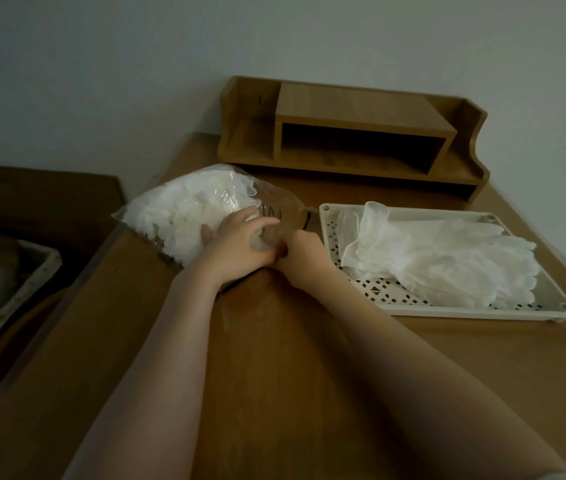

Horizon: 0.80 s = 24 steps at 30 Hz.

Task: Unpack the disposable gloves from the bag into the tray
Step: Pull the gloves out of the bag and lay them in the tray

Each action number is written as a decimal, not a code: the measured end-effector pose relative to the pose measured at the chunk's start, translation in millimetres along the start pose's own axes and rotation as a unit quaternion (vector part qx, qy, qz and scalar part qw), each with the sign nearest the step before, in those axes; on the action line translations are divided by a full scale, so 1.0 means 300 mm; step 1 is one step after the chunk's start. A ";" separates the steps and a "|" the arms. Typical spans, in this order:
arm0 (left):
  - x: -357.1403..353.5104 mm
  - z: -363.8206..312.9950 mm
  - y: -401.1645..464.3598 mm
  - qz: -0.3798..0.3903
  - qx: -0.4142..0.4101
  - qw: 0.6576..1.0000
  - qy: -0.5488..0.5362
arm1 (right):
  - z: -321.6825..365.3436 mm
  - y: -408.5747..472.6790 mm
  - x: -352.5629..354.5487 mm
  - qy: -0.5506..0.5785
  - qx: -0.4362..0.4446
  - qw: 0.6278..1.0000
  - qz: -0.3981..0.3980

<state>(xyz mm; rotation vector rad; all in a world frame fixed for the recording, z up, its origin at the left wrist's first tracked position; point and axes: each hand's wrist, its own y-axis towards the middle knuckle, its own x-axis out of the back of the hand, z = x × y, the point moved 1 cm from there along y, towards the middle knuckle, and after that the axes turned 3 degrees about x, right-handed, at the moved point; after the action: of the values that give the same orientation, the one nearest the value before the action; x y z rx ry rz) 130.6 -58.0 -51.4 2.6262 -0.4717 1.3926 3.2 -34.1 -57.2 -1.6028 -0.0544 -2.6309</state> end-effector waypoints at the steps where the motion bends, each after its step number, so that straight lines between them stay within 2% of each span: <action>1: 0.002 0.000 -0.002 -0.001 -0.011 1.000 -0.010 | -0.006 -0.006 0.009 0.029 0.003 0.999 -0.014; 4: -0.011 -0.008 -0.004 0.008 -0.025 1.000 0.006 | -0.021 -0.035 0.039 0.158 -0.008 0.984 -0.077; 7: -0.039 -0.015 0.011 -0.005 -0.011 0.998 0.056 | -0.033 -0.076 0.082 0.302 -0.024 0.946 -0.118; 10: -0.061 -0.016 0.028 -0.024 0.004 0.996 0.087 | -0.056 -0.124 0.141 0.484 -0.014 0.865 -0.130; 13: -0.081 -0.017 0.027 -0.021 0.025 0.995 0.097 | -0.094 -0.157 0.182 0.643 0.009 0.751 -0.149; 14: -0.087 -0.021 0.028 -0.017 0.035 0.994 0.104 | -0.109 -0.161 0.196 0.678 0.016 0.717 -0.163; 15: -0.091 -0.022 0.027 -0.007 0.045 0.992 0.121 | -0.123 -0.165 0.210 0.691 0.020 0.701 -0.179; 17: -0.083 -0.031 0.023 0.030 0.051 0.985 0.160 | -0.149 -0.169 0.238 0.685 0.029 0.695 -0.214; 19: -0.055 -0.065 0.000 0.055 0.029 0.989 0.132 | -0.168 -0.173 0.273 0.687 0.035 0.687 -0.235; 21: -0.015 -0.145 -0.041 0.056 -0.019 0.998 -0.030 | -0.179 -0.185 0.310 0.665 0.033 0.707 -0.238; 23: 0.011 -0.241 -0.076 0.028 -0.075 0.976 -0.203 | -0.185 -0.200 0.336 0.622 0.042 0.750 -0.221; 24: 0.017 -0.295 -0.089 0.011 -0.093 0.968 -0.232 | -0.187 -0.211 0.349 0.610 0.052 0.763 -0.210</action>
<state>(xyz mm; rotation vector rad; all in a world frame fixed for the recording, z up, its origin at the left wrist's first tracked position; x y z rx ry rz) 72.8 -10.8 3.5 2.7794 -0.6481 0.6828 -98.9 22.1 10.1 0.4396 -0.5055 -3.3127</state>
